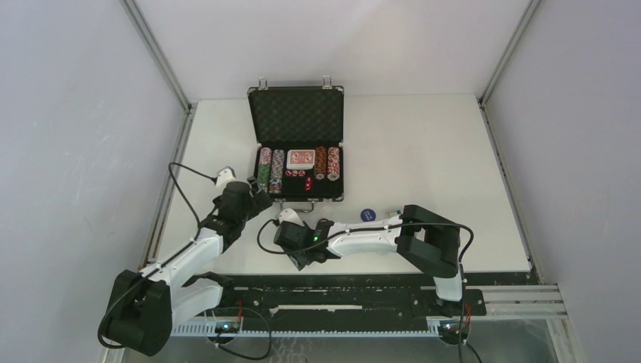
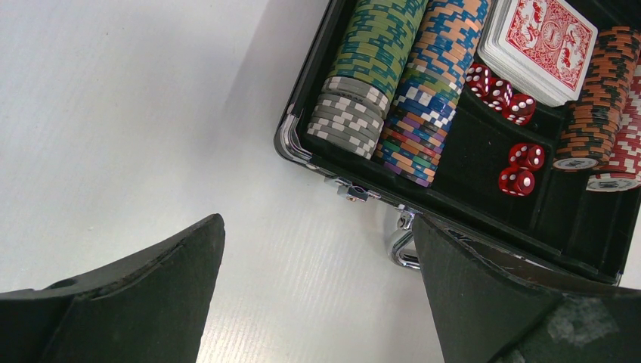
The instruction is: Pack up texas hold em set
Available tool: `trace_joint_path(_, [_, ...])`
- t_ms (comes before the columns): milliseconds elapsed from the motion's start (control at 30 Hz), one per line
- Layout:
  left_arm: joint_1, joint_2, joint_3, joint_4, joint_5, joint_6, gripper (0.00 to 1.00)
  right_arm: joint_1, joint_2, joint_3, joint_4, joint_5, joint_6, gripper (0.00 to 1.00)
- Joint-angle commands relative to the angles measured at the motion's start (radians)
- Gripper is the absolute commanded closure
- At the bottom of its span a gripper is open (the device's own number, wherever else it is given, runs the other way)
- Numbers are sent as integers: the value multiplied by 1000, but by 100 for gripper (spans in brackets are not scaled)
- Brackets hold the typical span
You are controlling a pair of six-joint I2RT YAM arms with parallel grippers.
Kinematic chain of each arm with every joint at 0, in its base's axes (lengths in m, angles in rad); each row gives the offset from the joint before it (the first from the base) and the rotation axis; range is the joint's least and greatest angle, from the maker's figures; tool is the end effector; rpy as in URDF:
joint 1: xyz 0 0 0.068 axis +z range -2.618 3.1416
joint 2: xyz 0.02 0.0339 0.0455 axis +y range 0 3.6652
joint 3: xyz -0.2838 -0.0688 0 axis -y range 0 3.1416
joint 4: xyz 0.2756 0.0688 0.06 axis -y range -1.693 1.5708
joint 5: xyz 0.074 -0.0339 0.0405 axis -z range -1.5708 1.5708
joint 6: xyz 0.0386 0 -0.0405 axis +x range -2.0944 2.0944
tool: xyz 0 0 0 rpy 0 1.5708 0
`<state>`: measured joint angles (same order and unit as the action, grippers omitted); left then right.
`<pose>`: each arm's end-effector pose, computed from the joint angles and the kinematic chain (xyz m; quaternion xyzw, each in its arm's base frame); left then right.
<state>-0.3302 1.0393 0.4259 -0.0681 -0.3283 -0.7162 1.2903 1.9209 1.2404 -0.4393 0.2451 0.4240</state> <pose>0.2140 -0.0602 0.1789 -0.2398 0.8606 -0.0842 0.4413 0.1247 0.3990 0.1530 -0.3812 0.8895 0.0898 0.2353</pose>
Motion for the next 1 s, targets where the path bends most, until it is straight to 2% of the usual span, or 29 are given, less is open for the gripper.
trace_joint_path(0, [7, -18, 43, 30, 8, 6, 1, 10, -5, 16, -6, 18, 26, 44])
trace_joint_path(400, [7, -19, 43, 30, 9, 6, 1, 0, -8, 16, 0, 23, 35, 53])
trace_joint_path(967, [7, -7, 47, 31, 17, 11, 1, -39, -71, 18, 21, 21, -1, 53])
